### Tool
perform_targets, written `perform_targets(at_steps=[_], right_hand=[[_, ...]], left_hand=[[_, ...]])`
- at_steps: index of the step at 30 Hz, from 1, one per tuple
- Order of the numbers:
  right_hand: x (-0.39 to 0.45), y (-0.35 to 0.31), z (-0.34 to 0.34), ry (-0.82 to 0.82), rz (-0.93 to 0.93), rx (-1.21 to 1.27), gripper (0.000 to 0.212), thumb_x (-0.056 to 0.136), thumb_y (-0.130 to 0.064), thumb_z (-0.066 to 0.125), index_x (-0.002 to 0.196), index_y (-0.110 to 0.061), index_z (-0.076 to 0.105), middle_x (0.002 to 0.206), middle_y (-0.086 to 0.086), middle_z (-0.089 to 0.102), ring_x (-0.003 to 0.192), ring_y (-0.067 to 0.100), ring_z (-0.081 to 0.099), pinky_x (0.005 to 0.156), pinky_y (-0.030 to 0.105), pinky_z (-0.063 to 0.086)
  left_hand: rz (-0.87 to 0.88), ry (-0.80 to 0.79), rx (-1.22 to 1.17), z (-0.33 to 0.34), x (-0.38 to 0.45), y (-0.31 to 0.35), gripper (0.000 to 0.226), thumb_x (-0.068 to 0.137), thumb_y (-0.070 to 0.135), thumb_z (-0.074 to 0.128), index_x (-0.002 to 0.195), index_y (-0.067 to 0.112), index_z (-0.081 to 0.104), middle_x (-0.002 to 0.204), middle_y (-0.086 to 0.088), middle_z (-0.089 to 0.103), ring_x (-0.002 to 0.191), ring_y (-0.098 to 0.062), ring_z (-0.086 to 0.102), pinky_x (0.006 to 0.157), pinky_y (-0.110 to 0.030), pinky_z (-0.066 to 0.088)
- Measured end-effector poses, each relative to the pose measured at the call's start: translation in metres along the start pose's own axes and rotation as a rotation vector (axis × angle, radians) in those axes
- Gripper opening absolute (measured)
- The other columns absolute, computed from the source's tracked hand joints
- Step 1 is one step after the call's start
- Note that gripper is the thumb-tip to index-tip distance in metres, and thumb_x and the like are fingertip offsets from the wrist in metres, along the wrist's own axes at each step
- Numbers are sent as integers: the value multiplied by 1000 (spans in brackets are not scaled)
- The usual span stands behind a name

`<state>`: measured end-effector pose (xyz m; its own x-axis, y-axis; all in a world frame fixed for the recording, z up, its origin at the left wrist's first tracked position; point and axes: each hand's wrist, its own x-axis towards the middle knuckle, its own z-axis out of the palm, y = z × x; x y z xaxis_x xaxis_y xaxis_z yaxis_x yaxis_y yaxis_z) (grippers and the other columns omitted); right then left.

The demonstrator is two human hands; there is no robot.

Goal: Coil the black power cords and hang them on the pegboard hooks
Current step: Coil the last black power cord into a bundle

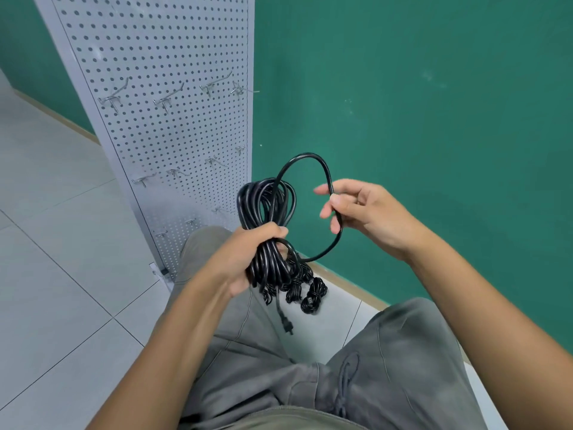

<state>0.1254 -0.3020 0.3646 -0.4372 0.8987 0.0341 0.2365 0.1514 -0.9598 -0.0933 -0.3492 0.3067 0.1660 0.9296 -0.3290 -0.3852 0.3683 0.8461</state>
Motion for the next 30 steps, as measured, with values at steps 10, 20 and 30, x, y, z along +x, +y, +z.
perform_targets(at_steps=[10,20,30], right_hand=[[-13,-23,39,349,-147,-433,14,104,-20,56,93,-18,65,72,1,72,58,14,70,70,28,50],[-16,-34,48,293,-35,-673,27,96,-27,67,69,-20,70,67,-7,72,70,12,68,77,37,56],[-15,-47,53,301,-32,-589,25,87,-35,78,67,-22,74,64,-7,72,65,14,67,70,31,56]], left_hand=[[-24,-156,-81,14,-3,-8,31,72,36,84,80,14,64,68,-1,53,52,-13,53,60,-28,51],[132,-182,129,2,-5,-2,15,89,21,70,82,9,64,91,-18,62,78,-23,63,64,-29,55],[0,-318,-52,2,-7,1,24,87,25,69,104,9,66,85,-6,66,73,-19,64,76,-34,55]])
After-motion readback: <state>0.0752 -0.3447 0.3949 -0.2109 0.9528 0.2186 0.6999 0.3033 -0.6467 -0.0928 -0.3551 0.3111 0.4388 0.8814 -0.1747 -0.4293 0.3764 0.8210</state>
